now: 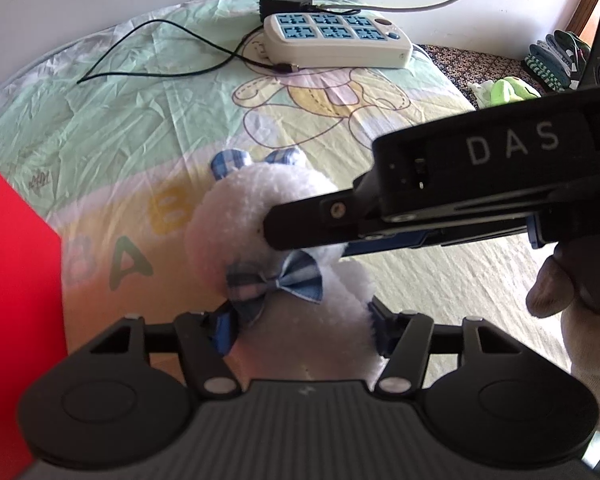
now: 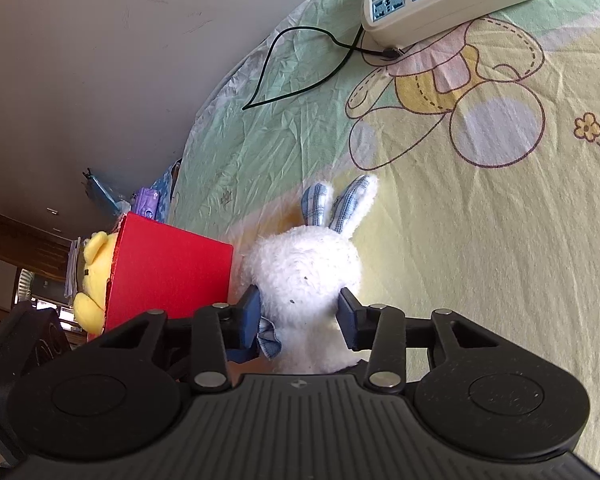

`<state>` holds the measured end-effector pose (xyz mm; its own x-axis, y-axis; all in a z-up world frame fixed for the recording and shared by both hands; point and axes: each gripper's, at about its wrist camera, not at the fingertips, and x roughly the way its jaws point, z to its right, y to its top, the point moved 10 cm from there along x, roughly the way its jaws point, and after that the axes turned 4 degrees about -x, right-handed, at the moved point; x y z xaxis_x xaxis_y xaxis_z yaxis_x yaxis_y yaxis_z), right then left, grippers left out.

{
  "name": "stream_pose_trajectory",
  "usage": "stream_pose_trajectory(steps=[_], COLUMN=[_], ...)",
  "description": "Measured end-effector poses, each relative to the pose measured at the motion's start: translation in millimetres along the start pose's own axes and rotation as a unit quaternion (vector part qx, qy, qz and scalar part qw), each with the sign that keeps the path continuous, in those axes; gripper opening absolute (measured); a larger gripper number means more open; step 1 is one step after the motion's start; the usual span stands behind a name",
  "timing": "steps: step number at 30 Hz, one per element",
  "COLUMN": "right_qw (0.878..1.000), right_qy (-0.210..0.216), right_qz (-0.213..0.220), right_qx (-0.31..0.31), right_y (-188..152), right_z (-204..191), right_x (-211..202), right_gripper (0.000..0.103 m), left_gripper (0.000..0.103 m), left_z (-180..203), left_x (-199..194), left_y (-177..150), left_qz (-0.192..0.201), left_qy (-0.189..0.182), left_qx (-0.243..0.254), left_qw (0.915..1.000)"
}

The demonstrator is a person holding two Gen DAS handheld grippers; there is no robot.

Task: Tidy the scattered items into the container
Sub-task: 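Lift the bow-tie bunny plush off the bed with the right gripper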

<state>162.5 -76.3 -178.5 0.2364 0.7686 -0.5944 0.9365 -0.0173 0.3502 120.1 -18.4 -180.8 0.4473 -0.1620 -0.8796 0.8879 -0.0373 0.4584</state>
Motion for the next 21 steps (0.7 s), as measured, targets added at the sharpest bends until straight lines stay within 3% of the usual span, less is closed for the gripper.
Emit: stream_pose_trajectory(steps=[21], right_qw=[0.997], right_qy=[-0.024], right_qz=[0.072], right_qx=[-0.009], right_y=[-35.9], right_z=[-39.7], right_x=[-44.4], right_gripper=[0.043], left_gripper=[0.062], left_z=[15.7], left_x=[-57.0], left_y=[-24.3], left_qz=[0.025], left_qy=[-0.008], left_qx=[0.033], left_qw=[0.9991])
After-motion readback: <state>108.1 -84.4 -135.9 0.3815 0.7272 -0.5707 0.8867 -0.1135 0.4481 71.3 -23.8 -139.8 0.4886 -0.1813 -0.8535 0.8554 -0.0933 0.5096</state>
